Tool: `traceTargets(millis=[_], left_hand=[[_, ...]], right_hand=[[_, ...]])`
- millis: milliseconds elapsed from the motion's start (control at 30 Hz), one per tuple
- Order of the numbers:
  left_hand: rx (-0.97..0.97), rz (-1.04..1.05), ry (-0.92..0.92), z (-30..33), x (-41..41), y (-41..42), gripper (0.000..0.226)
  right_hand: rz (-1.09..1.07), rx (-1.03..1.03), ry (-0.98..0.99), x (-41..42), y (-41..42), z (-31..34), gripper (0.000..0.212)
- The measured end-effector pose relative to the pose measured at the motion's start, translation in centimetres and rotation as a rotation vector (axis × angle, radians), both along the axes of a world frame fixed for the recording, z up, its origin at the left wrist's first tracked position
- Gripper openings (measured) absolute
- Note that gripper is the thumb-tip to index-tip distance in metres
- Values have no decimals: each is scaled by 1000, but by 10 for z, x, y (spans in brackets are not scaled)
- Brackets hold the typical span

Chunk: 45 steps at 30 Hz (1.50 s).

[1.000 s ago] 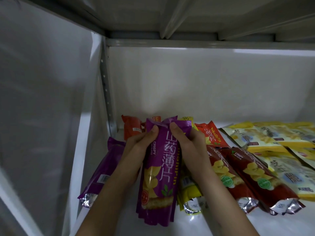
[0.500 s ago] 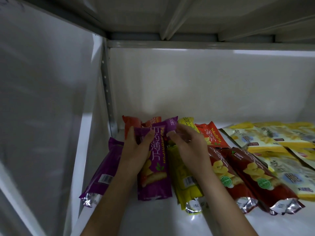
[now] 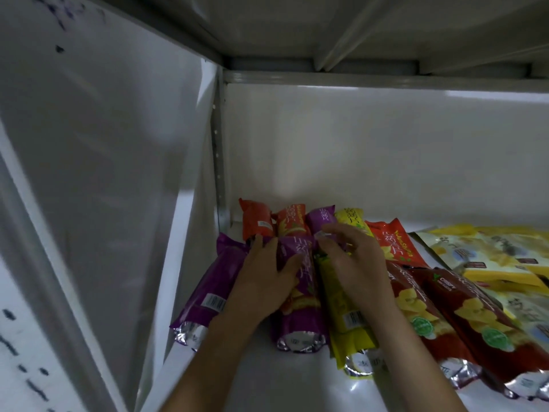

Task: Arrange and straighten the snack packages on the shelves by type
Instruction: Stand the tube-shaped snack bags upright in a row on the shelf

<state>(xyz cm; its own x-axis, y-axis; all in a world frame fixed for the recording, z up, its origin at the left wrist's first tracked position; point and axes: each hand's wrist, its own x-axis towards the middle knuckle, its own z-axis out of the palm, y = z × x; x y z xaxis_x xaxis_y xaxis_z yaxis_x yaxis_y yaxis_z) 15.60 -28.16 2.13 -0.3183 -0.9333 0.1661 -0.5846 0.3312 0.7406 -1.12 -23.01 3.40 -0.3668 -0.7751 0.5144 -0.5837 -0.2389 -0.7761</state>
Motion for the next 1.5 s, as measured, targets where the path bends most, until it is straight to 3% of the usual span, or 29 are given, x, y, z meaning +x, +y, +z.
traceTargets(millis=[100,200,333,500,567,667,800,900,1000,1100,1200,1300,1500], left_hand=[[-161,22,67,12,23,7,35],[-214,97,-1,24,53,5,9],[-116,128,-347,17,73,-14,35],[12,104,-426,-2,76,-17,72],[-23,143,-401,-5,79,-18,68],[-85,180,-307,0,80,-11,56],[-276,227,-78,16,75,6,65],[-467,173,111,34,61,21,78],[-520,12,234,48,38,32,88],[-456,-131,282,55,14,41,95],[-387,-213,361,57,0,43,72],[-136,-242,629,62,-2,34,43],[363,-206,855,58,3,19,38]], right_hand=[[5,-23,14,0,1,1,17],[12,-52,5,1,2,1,13],[18,-54,-8,5,3,2,11],[64,-83,58,8,6,3,16],[107,-100,129,10,8,3,15],[140,-115,232,12,7,1,12],[161,-86,191,12,7,1,15],[227,-44,56,15,10,4,23],[368,-39,-243,20,15,9,34],[426,-129,-515,20,19,18,43],[394,-213,-625,14,19,21,42],[351,-236,-598,11,18,20,45],[332,-148,-433,17,14,11,81]])
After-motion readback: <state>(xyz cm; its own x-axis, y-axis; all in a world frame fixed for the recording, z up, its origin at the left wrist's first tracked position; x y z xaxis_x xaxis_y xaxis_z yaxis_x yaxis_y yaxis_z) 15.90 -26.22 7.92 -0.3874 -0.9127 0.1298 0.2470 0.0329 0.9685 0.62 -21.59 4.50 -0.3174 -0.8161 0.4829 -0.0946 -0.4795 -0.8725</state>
